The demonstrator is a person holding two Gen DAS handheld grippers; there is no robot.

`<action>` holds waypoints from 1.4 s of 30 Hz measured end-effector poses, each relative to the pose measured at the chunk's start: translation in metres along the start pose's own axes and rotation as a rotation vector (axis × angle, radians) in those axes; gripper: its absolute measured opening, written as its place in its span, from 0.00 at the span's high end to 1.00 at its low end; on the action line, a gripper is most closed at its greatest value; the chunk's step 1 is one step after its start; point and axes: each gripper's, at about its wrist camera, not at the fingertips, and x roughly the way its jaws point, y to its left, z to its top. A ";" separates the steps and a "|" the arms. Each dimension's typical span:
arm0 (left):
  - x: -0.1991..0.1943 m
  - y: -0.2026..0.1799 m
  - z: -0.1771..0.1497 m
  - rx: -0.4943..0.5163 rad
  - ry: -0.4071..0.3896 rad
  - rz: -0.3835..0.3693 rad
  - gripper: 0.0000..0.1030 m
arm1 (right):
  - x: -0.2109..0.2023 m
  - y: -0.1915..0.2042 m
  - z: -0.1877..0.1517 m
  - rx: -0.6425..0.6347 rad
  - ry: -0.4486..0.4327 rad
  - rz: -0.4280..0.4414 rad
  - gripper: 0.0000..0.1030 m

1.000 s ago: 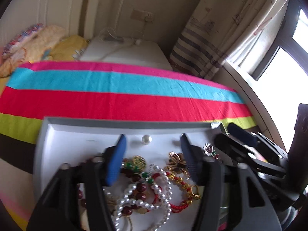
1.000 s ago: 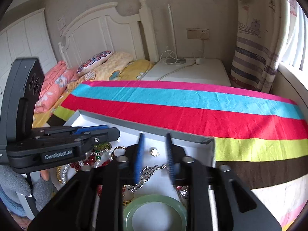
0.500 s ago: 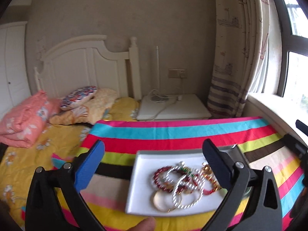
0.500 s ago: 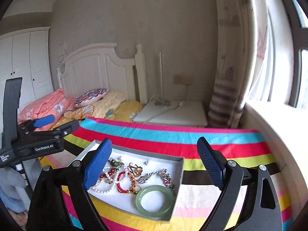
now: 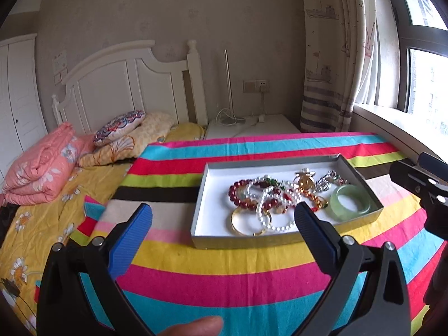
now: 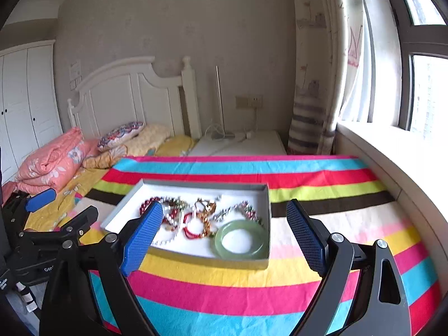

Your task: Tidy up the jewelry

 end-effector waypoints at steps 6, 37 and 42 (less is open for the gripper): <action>0.022 0.009 -0.016 -0.044 0.033 -0.025 0.02 | 0.023 0.009 -0.022 -0.017 0.061 -0.016 0.16; 0.048 0.014 -0.025 -0.045 0.069 -0.026 0.02 | 0.055 0.008 -0.042 0.026 0.137 -0.009 0.16; 0.047 0.013 -0.025 -0.041 0.068 -0.027 0.02 | 0.055 0.008 -0.042 0.026 0.137 -0.009 0.16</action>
